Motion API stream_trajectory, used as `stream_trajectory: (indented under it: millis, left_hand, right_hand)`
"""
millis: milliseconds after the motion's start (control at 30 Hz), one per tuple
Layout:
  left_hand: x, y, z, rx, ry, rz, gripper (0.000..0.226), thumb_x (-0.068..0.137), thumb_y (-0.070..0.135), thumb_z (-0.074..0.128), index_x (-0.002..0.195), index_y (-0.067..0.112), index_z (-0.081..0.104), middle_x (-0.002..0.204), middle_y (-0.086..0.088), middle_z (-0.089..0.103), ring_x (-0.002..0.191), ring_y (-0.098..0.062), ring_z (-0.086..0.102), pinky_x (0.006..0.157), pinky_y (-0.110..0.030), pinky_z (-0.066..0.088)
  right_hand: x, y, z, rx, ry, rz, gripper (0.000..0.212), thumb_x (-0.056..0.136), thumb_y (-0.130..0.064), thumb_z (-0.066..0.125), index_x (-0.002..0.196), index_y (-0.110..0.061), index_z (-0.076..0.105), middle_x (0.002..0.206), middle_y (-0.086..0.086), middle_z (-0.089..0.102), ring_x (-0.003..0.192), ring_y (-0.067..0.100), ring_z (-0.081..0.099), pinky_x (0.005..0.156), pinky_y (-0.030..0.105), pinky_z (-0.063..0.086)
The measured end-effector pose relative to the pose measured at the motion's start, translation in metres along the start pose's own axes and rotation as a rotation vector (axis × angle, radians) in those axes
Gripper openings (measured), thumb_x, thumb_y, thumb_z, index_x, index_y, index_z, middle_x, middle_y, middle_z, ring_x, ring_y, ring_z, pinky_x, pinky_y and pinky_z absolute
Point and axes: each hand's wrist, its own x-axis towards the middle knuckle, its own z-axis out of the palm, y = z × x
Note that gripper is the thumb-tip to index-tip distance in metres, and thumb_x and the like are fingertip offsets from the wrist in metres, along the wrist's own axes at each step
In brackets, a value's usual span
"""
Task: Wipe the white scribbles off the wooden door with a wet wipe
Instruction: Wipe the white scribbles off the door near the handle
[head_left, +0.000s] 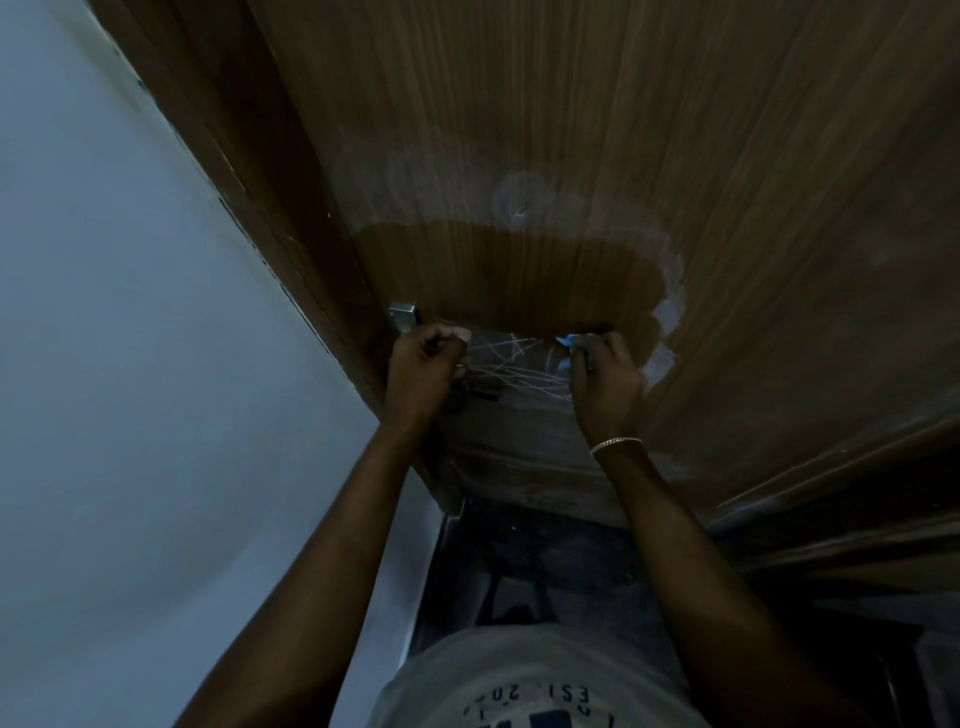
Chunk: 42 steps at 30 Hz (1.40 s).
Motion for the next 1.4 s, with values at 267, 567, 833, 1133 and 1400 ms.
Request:
stream_trajectory:
  millis: [267,567,833,1133,1400]
  left_hand:
    - [-0.003,0.001,-0.018,0.009,0.065,-0.011,0.014,0.097,0.018,0.06,0.097,0.014,0.073,0.091,-0.001,0.073,0.085,-0.015,0.071,0.08,-0.036,0.06]
    - [-0.007,0.003,-0.037,-0.018,0.072,-0.011,0.016,0.097,0.017,0.058,0.092,0.023,0.072,0.093,0.004,0.072,0.086,-0.007,0.07,0.07,-0.019,0.057]
    - [-0.005,0.001,-0.048,-0.025,0.045,-0.014,0.014,0.097,0.017,0.059,0.098,0.012,0.072,0.093,-0.002,0.072,0.08,-0.005,0.069,0.07,-0.018,0.057]
    - [-0.002,-0.002,-0.062,-0.057,0.039,-0.034,0.013,0.097,0.016,0.059,0.096,0.014,0.072,0.092,-0.003,0.072,0.084,-0.012,0.07,0.072,-0.02,0.057]
    - [0.006,0.001,-0.075,-0.05,0.06,-0.031,0.016,0.096,0.016,0.061,0.101,0.005,0.071,0.093,-0.007,0.072,0.079,-0.008,0.07,0.071,-0.02,0.058]
  right_hand:
    - [-0.001,-0.008,0.003,-0.015,0.001,0.007,0.014,0.095,-0.009,0.056,0.098,-0.006,0.069,0.103,0.009,0.06,0.075,0.017,0.061,0.065,0.028,0.052]
    - [-0.007,-0.018,0.012,-0.035,-0.077,0.03,0.015,0.098,-0.01,0.054,0.102,-0.005,0.067,0.11,0.011,0.059,0.078,0.02,0.062,0.065,0.031,0.053]
    - [-0.011,-0.035,0.033,-0.057,-0.131,0.038,0.016,0.097,-0.006,0.052,0.1,0.0,0.066,0.108,0.016,0.06,0.076,0.029,0.062,0.065,0.036,0.052]
    - [-0.011,-0.053,0.047,-0.078,-0.183,-0.005,0.015,0.097,-0.006,0.053,0.101,-0.001,0.067,0.105,0.016,0.059,0.076,0.032,0.062,0.065,0.042,0.053]
    - [-0.004,-0.069,0.06,-0.107,-0.188,-0.045,0.015,0.095,-0.009,0.056,0.102,-0.005,0.069,0.104,0.014,0.061,0.074,0.031,0.063,0.06,0.039,0.053]
